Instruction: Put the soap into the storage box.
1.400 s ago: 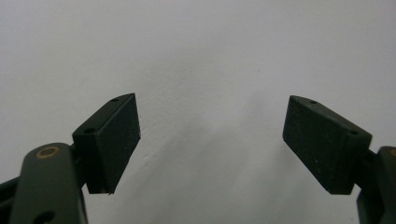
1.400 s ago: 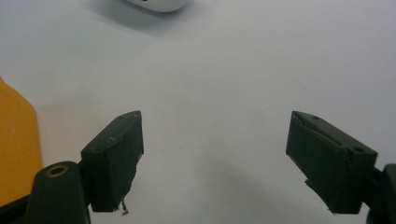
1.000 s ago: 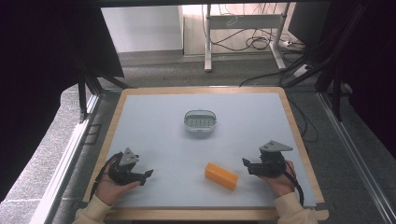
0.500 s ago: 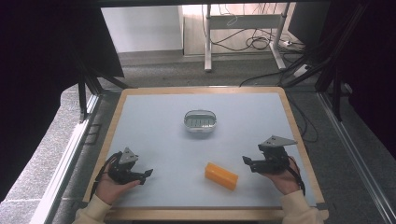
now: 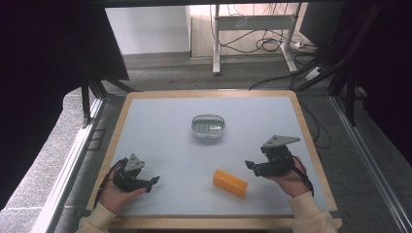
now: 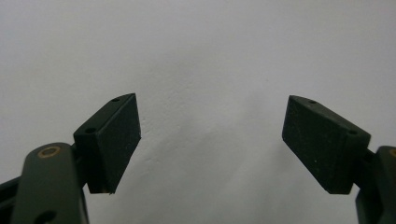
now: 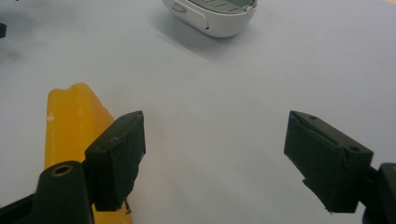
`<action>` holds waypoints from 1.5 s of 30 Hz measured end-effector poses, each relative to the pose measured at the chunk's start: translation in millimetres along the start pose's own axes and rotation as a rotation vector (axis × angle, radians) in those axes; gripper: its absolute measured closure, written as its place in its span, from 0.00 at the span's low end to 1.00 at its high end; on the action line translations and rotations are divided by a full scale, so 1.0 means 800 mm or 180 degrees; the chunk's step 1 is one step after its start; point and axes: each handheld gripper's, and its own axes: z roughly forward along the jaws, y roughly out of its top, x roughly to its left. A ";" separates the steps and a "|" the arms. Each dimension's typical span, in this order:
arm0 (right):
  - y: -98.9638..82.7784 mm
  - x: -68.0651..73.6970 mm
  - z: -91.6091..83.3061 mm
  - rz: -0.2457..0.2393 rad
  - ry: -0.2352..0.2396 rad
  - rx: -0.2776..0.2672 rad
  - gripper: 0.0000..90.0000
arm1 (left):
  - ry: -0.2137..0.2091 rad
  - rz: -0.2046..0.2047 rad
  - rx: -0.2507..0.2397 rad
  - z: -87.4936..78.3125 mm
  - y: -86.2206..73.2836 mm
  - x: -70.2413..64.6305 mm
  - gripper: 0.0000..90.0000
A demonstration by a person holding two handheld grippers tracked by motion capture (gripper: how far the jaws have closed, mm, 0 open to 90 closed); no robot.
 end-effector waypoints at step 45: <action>0.039 0.061 0.013 -0.0472 0.0369 0.0366 0.27 | -0.0001 0.0164 -0.0011 -0.004 0.003 -0.005 0.22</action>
